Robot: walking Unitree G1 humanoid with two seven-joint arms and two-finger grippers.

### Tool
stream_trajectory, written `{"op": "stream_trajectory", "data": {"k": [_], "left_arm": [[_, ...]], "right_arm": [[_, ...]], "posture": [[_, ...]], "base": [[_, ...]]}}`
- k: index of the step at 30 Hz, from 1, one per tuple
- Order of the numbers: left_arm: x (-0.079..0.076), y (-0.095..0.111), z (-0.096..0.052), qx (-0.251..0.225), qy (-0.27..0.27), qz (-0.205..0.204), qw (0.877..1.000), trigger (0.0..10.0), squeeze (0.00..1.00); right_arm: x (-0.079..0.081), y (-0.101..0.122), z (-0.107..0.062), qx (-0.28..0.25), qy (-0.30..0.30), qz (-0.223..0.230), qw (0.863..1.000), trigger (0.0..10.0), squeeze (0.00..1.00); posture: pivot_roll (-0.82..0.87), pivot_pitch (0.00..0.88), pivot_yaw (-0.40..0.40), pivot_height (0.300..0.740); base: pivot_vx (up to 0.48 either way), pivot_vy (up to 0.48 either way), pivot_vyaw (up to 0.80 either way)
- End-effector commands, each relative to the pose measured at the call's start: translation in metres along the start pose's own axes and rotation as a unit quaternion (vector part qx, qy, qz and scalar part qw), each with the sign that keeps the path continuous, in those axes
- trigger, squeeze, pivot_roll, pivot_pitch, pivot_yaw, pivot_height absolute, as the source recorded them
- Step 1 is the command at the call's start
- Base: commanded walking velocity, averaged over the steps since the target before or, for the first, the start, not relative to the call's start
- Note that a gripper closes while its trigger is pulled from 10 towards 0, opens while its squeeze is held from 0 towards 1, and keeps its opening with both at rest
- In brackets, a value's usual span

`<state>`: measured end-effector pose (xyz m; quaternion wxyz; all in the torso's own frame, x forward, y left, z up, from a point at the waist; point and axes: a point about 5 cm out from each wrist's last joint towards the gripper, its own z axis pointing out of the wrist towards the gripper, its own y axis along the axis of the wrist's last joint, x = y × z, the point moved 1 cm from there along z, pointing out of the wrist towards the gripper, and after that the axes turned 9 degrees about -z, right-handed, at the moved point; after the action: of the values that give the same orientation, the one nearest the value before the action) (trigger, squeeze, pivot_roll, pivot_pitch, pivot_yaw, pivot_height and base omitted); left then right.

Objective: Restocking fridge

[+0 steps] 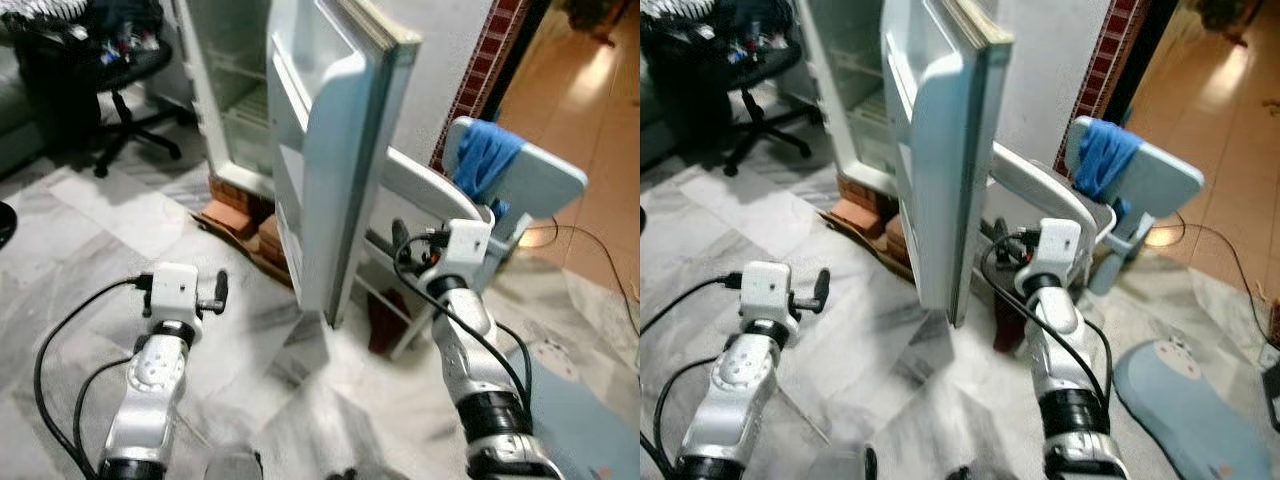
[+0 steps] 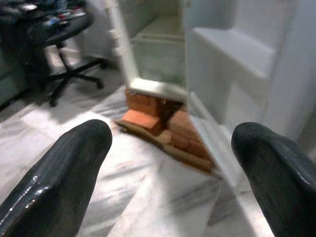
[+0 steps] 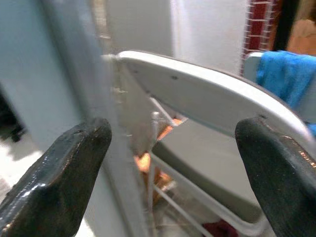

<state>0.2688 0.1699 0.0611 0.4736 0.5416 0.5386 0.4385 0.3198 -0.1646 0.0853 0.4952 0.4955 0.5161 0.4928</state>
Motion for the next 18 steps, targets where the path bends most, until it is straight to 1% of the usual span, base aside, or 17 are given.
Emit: {"op": "stream_trajectory", "data": {"k": [1,3,5,7,10,11,12,13,14,16,18], "left_arm": [[0.004,0.004,-0.002,-0.007,0.002,0.005,1.000,10.0,0.00],[0.004,0.004,-0.003,-0.008,0.001,0.004,1.000,10.0,0.00],[0.006,0.005,-0.007,-0.010,-0.001,0.002,1.000,10.0,0.00],[0.009,0.004,-0.016,-0.010,-0.004,0.003,1.000,10.0,0.00],[0.012,0.002,-0.023,-0.005,-0.005,0.005,1.000,10.0,0.00],[0.013,0.001,-0.024,-0.003,-0.005,0.006,1.000,10.0,0.00],[0.015,-0.003,-0.027,0.004,-0.003,0.008,1.000,10.0,0.00],[0.015,-0.004,-0.027,0.004,-0.003,0.003,1.000,10.0,0.00],[0.015,-0.004,-0.027,0.004,-0.003,0.003,1.000,10.0,0.00],[0.012,-0.004,-0.026,0.005,-0.007,-0.001,1.000,10.0,0.00],[0.009,-0.003,-0.024,0.005,-0.013,0.000,1.000,10.0,0.00]], "right_arm": [[-0.002,0.006,-0.001,-0.014,-0.008,-0.002,1.000,10.0,0.00],[-0.005,0.006,-0.005,-0.016,-0.011,-0.001,1.000,10.0,0.00],[-0.008,0.007,-0.014,-0.022,-0.007,0.001,1.000,10.0,0.00],[-0.011,0.004,-0.034,-0.020,0.008,-0.013,1.000,10.0,0.00],[-0.014,-0.003,-0.051,-0.008,0.014,-0.022,1.000,10.0,0.00],[-0.015,-0.005,-0.053,-0.004,0.014,-0.025,1.000,10.0,0.00],[-0.019,-0.012,-0.060,0.008,0.006,-0.028,1.000,10.0,0.00],[-0.021,-0.016,-0.064,0.017,0.000,-0.030,0.999,10.0,0.00],[-0.021,-0.016,-0.064,0.017,0.000,-0.030,0.999,10.0,0.00],[-0.021,-0.018,-0.064,0.020,-0.003,-0.033,0.999,10.0,0.00],[-0.017,-0.014,-0.060,0.018,-0.002,-0.029,0.999,10.0,0.00]], "posture": [[0.09,0.055,-0.041,0.740],[0.09,0.054,-0.041,0.740],[0.09,0.052,-0.040,0.740],[0.08,0.051,-0.037,0.740],[0.07,0.053,-0.035,0.740],[0.07,0.053,-0.035,0.740],[0.07,0.054,-0.032,0.740],[0.07,0.054,-0.030,0.740],[0.07,0.054,-0.030,0.740],[0.06,0.053,-0.029,0.740],[0.06,0.047,-0.026,0.740]], "base": [[0.326,0.000,0.00],[0.332,0.000,0.00],[0.332,0.000,0.00],[0.332,0.000,0.00],[0.333,0.000,0.00],[0.319,0.000,0.00],[0.311,0.000,0.00],[0.285,0.000,0.00],[0.285,0.000,0.00],[0.000,0.000,0.00],[0.000,0.000,0.00]]}}
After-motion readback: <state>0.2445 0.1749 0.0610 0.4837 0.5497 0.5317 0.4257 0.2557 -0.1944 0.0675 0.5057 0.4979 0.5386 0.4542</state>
